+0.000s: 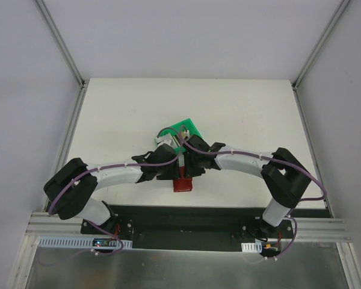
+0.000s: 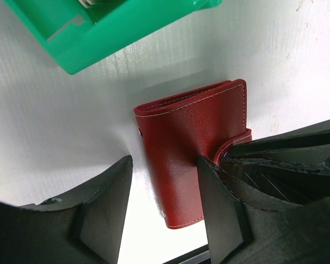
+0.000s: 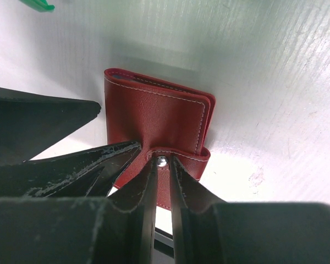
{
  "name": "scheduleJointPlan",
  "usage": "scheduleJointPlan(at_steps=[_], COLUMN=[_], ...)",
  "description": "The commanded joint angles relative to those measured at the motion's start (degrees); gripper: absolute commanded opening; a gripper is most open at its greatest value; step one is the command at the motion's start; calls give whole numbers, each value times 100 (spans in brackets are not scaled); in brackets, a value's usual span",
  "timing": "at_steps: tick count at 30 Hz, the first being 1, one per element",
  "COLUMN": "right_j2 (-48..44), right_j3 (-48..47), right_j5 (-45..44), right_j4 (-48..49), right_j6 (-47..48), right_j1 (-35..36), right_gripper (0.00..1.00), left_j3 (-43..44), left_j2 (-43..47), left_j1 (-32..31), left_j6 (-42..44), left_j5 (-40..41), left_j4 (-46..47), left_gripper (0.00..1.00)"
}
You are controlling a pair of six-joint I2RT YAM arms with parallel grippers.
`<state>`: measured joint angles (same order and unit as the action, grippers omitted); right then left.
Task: Put the credit cards into the card holder
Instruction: Close the card holder at the center of the board.
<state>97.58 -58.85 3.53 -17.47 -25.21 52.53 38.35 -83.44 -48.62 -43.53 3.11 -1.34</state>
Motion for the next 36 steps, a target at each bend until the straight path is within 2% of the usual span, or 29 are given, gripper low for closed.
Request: scheduleJointPlan(at_steps=[1, 8, 18, 25, 36], right_j2=[454, 578, 745, 912, 1140], right_j3=[40, -118, -179, -241, -153], right_j5=[-318, -608, -476, -415, -810], right_j4=[-573, -880, -889, -951, -1346], right_j6=[8, -28, -28, -19, 25], right_j1=[126, 152, 196, 178, 178], right_gripper=[15, 13, 0, 1, 1], left_j3=[-214, -328, -477, -565, -600], left_j2=[21, 100, 258, 381, 381], left_j1=[19, 28, 19, 19, 19], left_j6=[55, -50, -164, -191, -218], left_j5=[58, 119, 225, 312, 304], left_j4=[-296, -235, -200, -191, -138], left_gripper=[51, 51, 51, 51, 51])
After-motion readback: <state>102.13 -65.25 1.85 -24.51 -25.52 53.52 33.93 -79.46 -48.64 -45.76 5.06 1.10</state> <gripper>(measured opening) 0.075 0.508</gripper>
